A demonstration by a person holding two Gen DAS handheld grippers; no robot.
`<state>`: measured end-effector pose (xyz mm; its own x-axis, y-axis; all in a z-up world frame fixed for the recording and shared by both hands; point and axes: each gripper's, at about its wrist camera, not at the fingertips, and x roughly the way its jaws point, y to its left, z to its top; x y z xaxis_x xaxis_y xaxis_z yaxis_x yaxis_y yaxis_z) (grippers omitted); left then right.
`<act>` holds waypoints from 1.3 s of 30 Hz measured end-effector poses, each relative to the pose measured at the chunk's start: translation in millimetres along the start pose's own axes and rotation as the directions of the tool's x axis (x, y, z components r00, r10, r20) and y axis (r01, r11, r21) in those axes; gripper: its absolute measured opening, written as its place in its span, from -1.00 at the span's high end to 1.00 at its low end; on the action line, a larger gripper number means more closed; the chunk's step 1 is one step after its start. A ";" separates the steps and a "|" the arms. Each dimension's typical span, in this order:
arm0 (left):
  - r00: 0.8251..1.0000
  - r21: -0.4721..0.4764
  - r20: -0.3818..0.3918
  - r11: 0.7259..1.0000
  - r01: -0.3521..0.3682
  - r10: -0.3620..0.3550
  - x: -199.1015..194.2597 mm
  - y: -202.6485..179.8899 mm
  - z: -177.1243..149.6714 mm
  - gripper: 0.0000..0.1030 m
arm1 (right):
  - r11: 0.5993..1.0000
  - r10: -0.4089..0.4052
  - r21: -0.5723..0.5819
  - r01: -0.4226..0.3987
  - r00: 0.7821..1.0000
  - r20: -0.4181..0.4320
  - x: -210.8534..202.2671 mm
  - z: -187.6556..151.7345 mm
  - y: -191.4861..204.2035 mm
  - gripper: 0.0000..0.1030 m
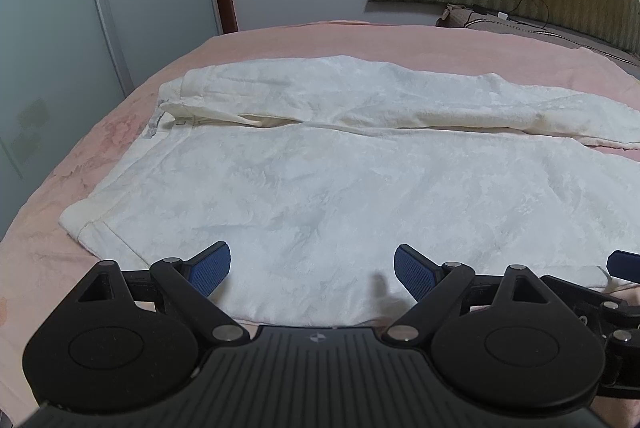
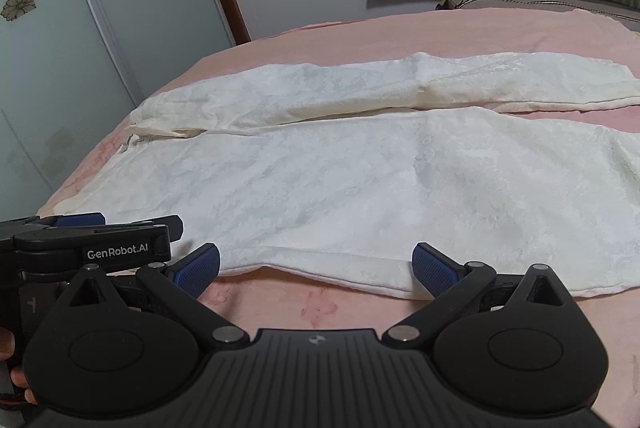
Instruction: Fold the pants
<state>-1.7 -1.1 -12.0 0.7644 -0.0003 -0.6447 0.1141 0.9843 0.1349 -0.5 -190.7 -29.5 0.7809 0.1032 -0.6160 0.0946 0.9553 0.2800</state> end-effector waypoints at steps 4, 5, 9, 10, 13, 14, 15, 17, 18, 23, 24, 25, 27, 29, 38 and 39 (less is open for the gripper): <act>1.000 0.002 0.000 1.000 -0.001 0.001 -0.6 -0.3 0.0 -0.77 | 1.000 0.011 -0.004 -0.011 1.000 -0.003 1.2 -0.3 1.0 -1.00; 1.000 0.003 -0.001 1.000 0.000 0.000 0.2 0.6 0.4 -0.77 | 1.000 0.014 -0.005 -0.014 1.000 -0.001 1.3 -0.5 1.2 -1.00; 1.000 0.003 -0.001 1.000 0.001 -0.001 0.3 1.0 0.4 -0.77 | 1.000 0.017 -0.015 -0.017 1.000 0.002 0.8 -1.3 3.0 -1.00; 1.000 0.003 -0.001 1.000 0.001 -0.001 0.0 0.8 0.3 -0.77 | 1.000 0.018 -0.014 -0.018 1.000 0.001 0.8 -1.4 2.9 -1.00; 1.000 0.002 -0.002 1.000 0.001 -0.001 0.3 1.0 0.5 -0.77 | 1.000 0.021 -0.012 -0.021 1.000 -0.002 1.0 -1.8 2.1 -1.00; 1.000 0.002 -0.002 1.000 0.001 -0.001 0.3 1.0 0.5 -0.77 | 1.000 0.022 -0.010 -0.022 1.000 -0.002 1.3 -1.6 1.9 -1.00; 1.000 0.002 -0.002 1.000 0.001 -0.001 0.3 1.1 0.6 -0.77 | 1.000 0.022 -0.009 -0.022 1.000 -0.003 1.4 -1.5 2.0 -1.00; 1.000 0.003 -0.002 1.000 0.001 -0.001 0.3 1.1 0.7 -0.77 | 1.000 0.025 -0.009 -0.025 1.000 -0.002 1.4 -1.8 1.9 -1.00; 1.000 0.003 -0.003 1.000 0.002 -0.002 0.8 1.3 0.6 -0.77 | 1.000 0.025 -0.009 -0.025 1.000 -0.002 1.4 -1.7 2.1 -1.00; 1.000 0.002 -0.005 1.000 0.001 -0.001 1.6 2.0 0.4 -0.77 | 0.999 0.033 -0.018 -0.033 0.999 0.001 1.5 -2.6 3.1 -1.00; 1.000 0.002 -0.006 1.000 0.000 0.000 1.9 2.3 0.2 -0.77 | 0.999 0.034 -0.020 -0.034 0.999 0.001 1.4 -2.9 3.4 -1.00; 1.000 0.001 -0.008 1.000 -0.001 0.001 2.3 2.4 0.0 -0.77 | 0.999 0.036 -0.023 -0.036 0.999 0.002 1.2 -2.9 3.7 -1.00; 1.000 0.000 -0.010 1.000 -0.002 0.002 2.9 3.0 0.1 -0.77 | 0.999 0.039 -0.025 -0.039 0.999 0.004 1.0 -2.8 4.1 -1.00; 1.000 0.001 -0.010 1.000 -0.002 0.002 3.0 3.1 0.2 -0.77 | 0.999 0.041 -0.024 -0.041 0.999 0.005 0.6 -2.8 3.9 -1.00; 1.000 0.009 -0.005 1.000 0.001 -0.001 5.5 3.3 -0.4 -0.77 | 0.996 0.073 -0.059 -0.071 0.997 0.033 -1.4 -3.3 6.3 -1.00; 1.000 0.008 -0.002 1.000 0.003 -0.003 5.7 3.3 -0.5 -0.76 | 0.994 0.083 -0.080 -0.080 0.996 0.038 -1.8 -2.7 7.6 -1.00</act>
<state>2.7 2.2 -15.6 0.7630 -0.0026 -0.6464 0.1216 0.9827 0.1395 -2.8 -182.9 -28.2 0.8093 0.1716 -0.5618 -0.0176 0.9630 0.2688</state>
